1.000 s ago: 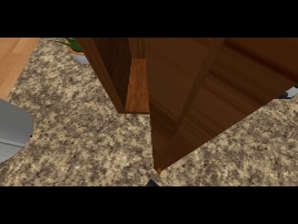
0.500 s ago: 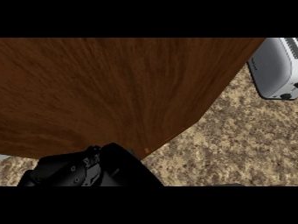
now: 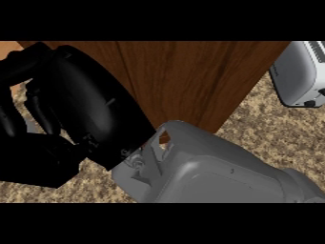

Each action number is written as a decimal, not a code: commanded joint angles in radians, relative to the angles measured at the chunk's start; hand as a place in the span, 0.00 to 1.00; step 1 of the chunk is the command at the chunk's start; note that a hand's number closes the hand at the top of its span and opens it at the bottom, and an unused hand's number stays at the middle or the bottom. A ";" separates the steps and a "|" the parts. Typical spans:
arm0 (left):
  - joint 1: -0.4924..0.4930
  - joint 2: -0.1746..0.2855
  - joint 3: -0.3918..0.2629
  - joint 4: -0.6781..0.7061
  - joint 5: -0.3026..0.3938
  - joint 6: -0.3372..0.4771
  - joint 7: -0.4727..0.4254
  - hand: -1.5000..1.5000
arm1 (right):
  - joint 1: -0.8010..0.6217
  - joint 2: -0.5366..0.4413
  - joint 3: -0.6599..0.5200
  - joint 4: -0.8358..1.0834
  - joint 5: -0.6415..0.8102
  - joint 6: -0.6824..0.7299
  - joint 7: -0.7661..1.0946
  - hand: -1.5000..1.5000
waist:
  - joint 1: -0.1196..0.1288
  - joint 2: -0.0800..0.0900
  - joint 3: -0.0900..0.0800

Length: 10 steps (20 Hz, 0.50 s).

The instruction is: Pick up the wine, place it into the cabinet and close the cabinet

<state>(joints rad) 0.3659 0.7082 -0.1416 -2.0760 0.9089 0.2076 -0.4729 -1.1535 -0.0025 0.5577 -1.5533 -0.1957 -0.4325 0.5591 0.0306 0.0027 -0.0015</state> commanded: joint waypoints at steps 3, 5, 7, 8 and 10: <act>0.033 -0.011 0.064 -0.006 0.003 -0.035 0.007 0.00 | -0.034 -0.007 -0.130 0.232 -0.009 0.092 -0.125 1.00 | -0.005 0.000 0.001; -0.013 -0.006 0.062 -0.065 0.009 0.047 0.087 0.00 | -0.090 -0.026 -0.189 0.245 -0.044 0.135 -0.098 1.00 | -0.013 0.000 0.002; -0.043 -0.031 0.026 0.010 -0.038 -0.005 0.047 0.00 | -0.051 0.002 -0.185 0.379 -0.031 0.159 -0.235 1.00 | -0.010 0.005 0.001; -0.063 -0.025 0.076 0.039 -0.010 -0.015 0.062 0.00 | -0.069 0.000 -0.217 0.374 -0.051 0.194 -0.218 1.00 | -0.014 0.002 0.001; 0.009 -0.058 0.043 0.047 -0.058 -0.061 0.013 0.00 | -0.059 0.000 -0.207 0.411 -0.017 0.197 -0.240 1.00 | -0.009 0.000 0.001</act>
<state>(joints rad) 0.3413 0.6797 -0.0940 -2.0606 0.8861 0.1933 -0.4302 -1.2242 0.0004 0.3940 -1.2542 -0.2287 -0.2781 0.3828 0.0227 -0.0056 -0.0023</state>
